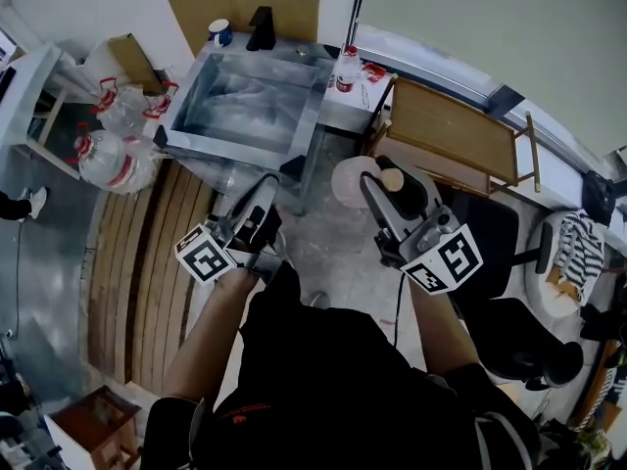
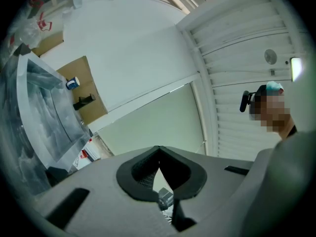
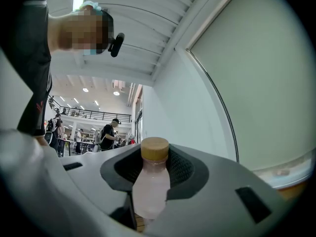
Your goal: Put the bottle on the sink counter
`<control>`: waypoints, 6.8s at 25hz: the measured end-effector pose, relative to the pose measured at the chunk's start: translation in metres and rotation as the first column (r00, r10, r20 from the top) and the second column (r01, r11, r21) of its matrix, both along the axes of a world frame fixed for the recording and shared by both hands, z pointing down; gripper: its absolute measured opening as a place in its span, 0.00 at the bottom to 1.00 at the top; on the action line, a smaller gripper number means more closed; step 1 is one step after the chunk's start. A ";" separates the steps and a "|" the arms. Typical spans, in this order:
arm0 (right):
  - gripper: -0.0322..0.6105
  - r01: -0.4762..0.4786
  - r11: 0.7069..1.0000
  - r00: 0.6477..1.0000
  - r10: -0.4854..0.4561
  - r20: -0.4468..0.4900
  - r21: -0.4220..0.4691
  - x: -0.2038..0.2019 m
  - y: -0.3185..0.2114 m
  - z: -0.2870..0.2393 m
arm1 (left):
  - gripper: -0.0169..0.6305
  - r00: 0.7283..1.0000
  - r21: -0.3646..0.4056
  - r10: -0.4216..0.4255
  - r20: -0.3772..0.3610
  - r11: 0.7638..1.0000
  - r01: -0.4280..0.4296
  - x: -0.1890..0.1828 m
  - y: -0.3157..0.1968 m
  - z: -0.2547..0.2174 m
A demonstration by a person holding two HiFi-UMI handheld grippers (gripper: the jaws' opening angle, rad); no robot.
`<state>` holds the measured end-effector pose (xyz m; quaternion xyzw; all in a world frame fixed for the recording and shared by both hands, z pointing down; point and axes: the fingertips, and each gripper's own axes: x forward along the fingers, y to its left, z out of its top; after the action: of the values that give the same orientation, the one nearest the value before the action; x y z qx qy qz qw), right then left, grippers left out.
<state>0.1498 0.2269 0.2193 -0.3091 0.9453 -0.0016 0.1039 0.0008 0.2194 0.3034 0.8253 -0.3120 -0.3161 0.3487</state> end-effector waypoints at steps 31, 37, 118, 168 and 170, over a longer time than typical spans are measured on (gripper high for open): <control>0.25 -0.145 0.985 0.989 0.141 -0.055 -0.095 -0.106 -0.230 0.037 | 0.05 0.941 0.043 0.128 0.313 0.988 -0.148 -0.094 -0.236 0.033; 0.25 -0.176 0.979 0.984 0.171 -0.058 -0.098 -0.120 -0.259 0.036 | 0.05 0.935 0.038 0.152 0.320 0.984 -0.173 -0.107 -0.266 0.035; 0.25 -0.065 0.942 0.980 -0.002 -0.197 -0.329 -0.066 -0.539 0.279 | 0.05 0.901 -0.195 0.119 0.417 0.980 -0.039 -0.022 -0.463 0.207; 0.25 -0.115 0.963 0.902 0.000 -0.431 -0.242 -0.091 -0.531 0.301 | 0.05 0.895 -0.178 0.096 0.436 0.984 -0.019 -0.039 -0.442 0.172; 0.27 -0.103 0.961 0.905 -0.017 -0.426 -0.257 -0.093 -0.529 0.301 | 0.05 0.894 -0.174 0.091 0.439 0.985 -0.015 -0.041 -0.439 0.169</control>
<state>0.0568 -0.3026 0.5202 -0.3345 0.9287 -0.0627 -0.1474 -0.0402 -0.2200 0.4726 0.8521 -0.3859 -0.0820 0.3441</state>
